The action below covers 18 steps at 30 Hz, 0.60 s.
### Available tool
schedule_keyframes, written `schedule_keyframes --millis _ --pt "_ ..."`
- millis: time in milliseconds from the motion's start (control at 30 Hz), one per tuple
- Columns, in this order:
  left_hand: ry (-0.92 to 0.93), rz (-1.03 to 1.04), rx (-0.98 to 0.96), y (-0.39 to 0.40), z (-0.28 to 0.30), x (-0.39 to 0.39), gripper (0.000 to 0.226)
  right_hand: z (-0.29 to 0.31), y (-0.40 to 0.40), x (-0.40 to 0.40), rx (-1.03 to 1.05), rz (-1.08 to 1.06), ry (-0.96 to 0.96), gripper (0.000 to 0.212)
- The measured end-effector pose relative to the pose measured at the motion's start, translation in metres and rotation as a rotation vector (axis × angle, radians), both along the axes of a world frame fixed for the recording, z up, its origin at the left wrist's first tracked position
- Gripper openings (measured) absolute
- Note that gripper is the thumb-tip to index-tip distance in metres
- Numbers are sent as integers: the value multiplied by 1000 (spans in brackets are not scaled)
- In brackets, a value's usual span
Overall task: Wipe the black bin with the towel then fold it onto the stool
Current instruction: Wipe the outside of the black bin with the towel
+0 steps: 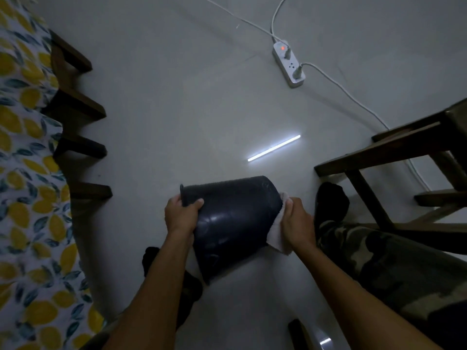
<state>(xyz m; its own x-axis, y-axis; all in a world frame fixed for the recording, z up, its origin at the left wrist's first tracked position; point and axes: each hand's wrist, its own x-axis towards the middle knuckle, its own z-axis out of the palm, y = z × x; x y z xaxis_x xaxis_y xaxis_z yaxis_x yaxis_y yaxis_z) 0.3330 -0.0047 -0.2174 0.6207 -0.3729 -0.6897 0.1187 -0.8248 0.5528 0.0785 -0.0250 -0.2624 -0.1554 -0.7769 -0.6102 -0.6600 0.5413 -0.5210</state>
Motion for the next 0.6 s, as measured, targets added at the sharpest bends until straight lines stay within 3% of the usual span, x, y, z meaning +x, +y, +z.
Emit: schedule_keyframes --millis 133,300,467,600 --pt "73 21 -184 18 27 -9 40 15 -8 11 25 -63 -54 41" --pt "98 -68 -57 68 32 -8 40 26 1 12 42 -220 -215 32" --pt "117 -144 28 97 20 -35 65 44 16 2 -80 -228 -168 39" --pt "-9 -46 -2 90 25 -43 113 69 24 0 -98 -288 -270 38"
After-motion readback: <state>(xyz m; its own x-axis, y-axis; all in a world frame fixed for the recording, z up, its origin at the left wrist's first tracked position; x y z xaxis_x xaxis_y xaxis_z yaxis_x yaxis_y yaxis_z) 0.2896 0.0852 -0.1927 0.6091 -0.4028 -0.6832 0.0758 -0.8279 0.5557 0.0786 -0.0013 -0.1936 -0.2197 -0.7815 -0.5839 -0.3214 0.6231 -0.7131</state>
